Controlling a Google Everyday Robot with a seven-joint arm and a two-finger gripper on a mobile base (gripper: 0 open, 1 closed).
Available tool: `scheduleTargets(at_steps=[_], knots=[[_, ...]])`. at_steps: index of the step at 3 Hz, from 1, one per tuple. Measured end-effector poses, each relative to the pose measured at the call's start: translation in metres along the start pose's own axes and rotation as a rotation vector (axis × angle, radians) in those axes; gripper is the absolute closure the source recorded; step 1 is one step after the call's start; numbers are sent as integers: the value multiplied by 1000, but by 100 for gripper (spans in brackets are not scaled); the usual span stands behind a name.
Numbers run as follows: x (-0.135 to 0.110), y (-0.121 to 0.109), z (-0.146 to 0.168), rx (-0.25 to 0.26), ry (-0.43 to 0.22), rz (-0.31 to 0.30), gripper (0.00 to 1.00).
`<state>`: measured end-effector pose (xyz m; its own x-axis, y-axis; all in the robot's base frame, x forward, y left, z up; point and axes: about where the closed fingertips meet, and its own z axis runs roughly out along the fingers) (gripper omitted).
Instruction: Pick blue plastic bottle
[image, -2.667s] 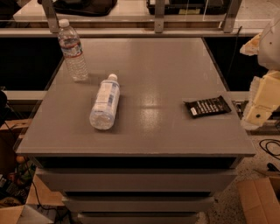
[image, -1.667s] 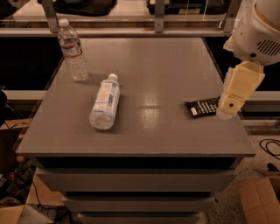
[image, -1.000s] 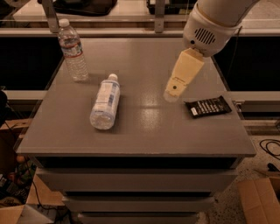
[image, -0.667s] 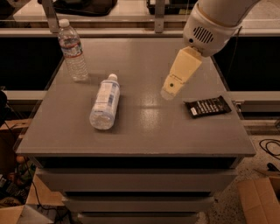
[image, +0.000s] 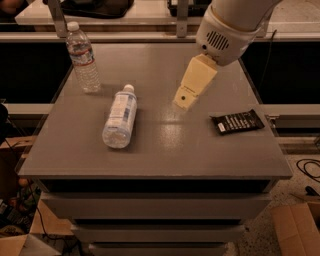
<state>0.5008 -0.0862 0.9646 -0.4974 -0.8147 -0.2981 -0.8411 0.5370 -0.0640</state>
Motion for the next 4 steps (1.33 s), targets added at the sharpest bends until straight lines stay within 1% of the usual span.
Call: scheduleTargets(at_steps=[1, 2, 3, 4], knots=[[-26, 19, 25, -36, 20, 30, 0], [-47, 33, 54, -63, 49, 128, 0], [-60, 37, 81, -92, 62, 288, 0], [-75, 41, 98, -97, 70, 429, 0]])
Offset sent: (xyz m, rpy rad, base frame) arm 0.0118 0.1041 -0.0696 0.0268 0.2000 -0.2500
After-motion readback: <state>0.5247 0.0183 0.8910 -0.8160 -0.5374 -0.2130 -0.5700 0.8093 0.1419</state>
